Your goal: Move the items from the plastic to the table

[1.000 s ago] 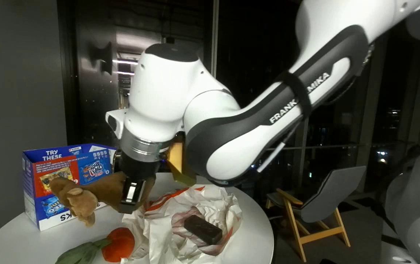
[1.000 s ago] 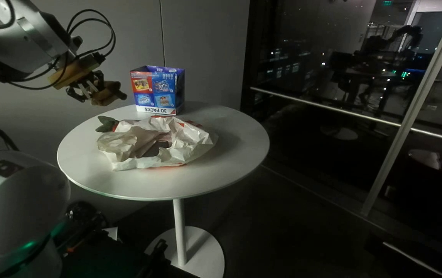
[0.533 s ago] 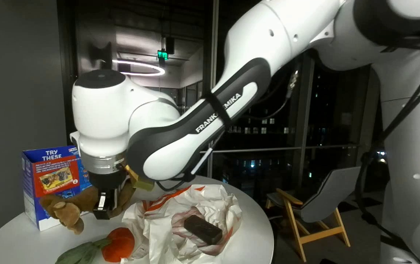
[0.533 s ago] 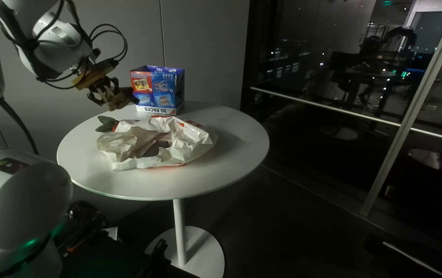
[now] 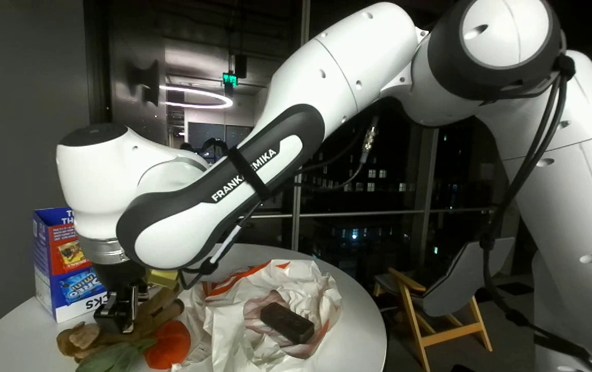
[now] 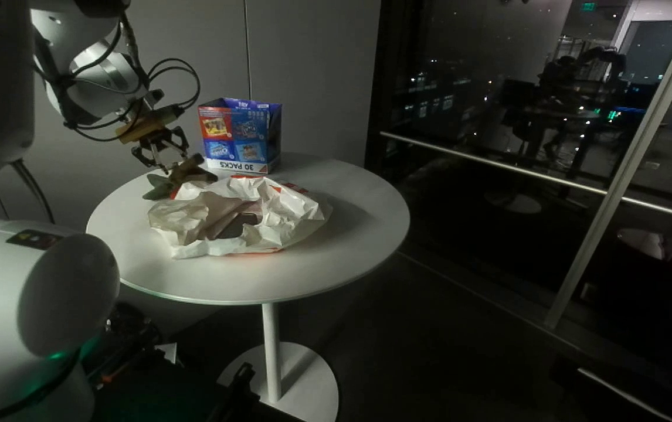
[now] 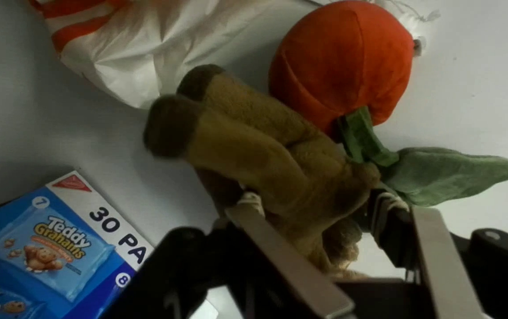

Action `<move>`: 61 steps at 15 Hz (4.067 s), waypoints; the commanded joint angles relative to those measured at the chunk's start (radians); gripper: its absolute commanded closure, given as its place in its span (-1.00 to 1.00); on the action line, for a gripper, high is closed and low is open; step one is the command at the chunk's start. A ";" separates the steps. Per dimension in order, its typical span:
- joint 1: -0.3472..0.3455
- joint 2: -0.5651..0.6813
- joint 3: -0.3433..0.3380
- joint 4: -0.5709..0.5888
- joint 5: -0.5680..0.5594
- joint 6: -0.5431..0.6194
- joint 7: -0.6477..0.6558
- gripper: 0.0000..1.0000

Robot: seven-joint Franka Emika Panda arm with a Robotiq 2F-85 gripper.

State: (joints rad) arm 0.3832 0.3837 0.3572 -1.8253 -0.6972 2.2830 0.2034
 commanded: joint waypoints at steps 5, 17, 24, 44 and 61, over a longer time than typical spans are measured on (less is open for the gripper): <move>0.001 -0.272 -0.061 -0.161 0.238 -0.179 0.130 -1.00; -0.216 -0.503 -0.212 -0.570 0.725 -0.093 -0.008 -1.00; -0.251 -0.409 -0.227 -0.631 0.697 0.131 -0.078 -1.00; -0.252 -0.492 -0.223 -0.708 0.606 0.072 -0.090 0.35; -0.092 -0.594 0.061 -0.540 0.431 0.166 -0.200 0.35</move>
State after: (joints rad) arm 0.3184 -0.3494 0.3711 -2.4812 -0.1480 2.3305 -0.0650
